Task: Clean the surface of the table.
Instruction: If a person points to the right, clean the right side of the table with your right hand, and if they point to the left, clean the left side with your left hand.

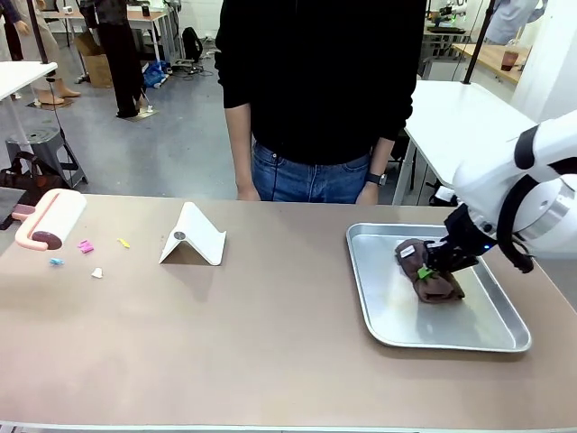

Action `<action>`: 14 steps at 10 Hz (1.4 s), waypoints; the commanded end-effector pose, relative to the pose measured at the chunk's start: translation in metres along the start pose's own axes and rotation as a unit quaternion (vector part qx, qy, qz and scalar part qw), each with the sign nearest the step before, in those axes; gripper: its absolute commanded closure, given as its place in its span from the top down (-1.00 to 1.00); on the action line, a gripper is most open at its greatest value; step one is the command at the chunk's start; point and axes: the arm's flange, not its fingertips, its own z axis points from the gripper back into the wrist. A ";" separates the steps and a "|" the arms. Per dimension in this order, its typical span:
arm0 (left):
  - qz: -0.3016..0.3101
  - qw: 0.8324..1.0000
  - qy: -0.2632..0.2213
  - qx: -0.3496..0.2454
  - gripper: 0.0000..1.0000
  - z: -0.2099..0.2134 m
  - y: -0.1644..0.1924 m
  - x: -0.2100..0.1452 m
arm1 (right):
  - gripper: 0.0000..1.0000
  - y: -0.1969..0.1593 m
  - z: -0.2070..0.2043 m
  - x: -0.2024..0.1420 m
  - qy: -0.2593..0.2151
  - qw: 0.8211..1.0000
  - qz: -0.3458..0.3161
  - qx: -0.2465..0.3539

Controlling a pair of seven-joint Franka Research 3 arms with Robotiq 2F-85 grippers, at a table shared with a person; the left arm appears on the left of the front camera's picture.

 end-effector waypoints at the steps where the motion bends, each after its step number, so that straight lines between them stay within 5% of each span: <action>1: 0.006 1.000 0.001 0.000 -1.00 0.000 -0.006 0.000 | -0.85 -0.028 0.014 -0.003 -0.010 0.999 -0.045 -0.021; 4: 0.006 1.000 0.001 0.000 -1.00 0.000 -0.006 0.000 | -0.85 -0.061 0.038 -0.007 -0.025 0.995 -0.085 0.048; 7: 0.006 1.000 0.001 0.000 -1.00 0.000 -0.006 0.000 | -0.85 -0.080 0.065 -0.011 -0.047 0.973 -0.110 0.196; 11: 0.006 1.000 0.001 0.000 -1.00 0.000 -0.006 0.000 | -0.85 -0.118 0.116 -0.034 -0.042 0.892 -0.125 0.432; 14: 0.006 1.000 0.001 0.000 -1.00 0.000 -0.006 0.000 | -0.85 -0.139 0.149 -0.054 -0.038 0.832 -0.120 0.540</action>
